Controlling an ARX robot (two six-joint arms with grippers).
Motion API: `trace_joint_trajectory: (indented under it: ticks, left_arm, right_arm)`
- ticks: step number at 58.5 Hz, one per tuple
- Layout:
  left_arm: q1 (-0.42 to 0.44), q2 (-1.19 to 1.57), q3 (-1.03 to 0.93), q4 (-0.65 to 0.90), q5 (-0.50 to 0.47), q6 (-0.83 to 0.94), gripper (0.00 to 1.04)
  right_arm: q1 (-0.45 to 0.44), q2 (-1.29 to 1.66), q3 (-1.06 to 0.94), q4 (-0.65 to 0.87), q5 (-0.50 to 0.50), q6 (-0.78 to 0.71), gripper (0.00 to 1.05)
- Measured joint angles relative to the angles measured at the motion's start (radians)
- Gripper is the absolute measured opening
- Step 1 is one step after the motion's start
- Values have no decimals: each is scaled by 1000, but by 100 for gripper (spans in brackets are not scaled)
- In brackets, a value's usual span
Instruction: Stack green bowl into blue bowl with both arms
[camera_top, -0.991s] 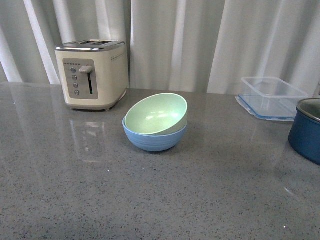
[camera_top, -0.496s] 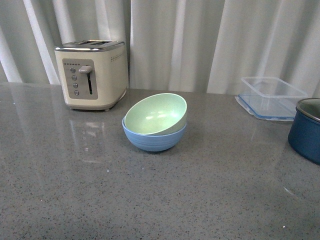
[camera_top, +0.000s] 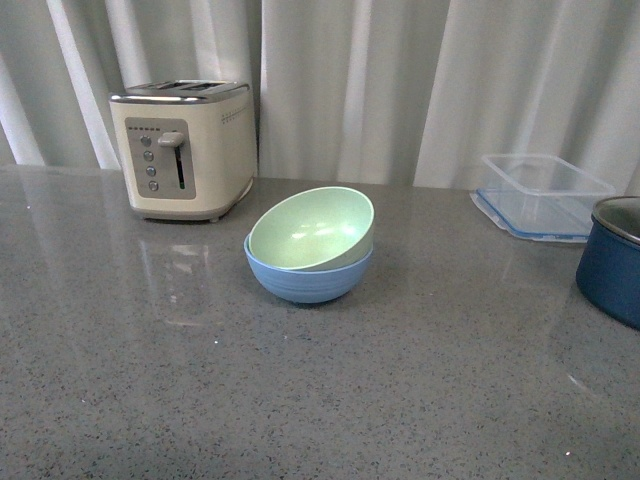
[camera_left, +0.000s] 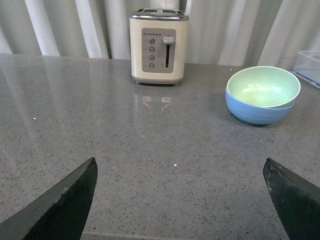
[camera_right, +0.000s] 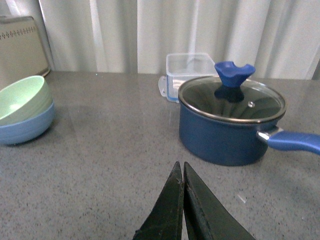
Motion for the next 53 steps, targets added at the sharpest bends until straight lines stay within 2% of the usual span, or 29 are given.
trace_joint_trajectory:
  ticks: [29, 53]
  left_arm:
    - [0, 0, 0, 0, 0, 0, 98]
    - [0, 0, 0, 0, 0, 0, 98]
  right_arm:
    - [0, -309, -4, -283, 0, 0, 1]
    - [0, -463, -4, -434, 0, 0, 1]
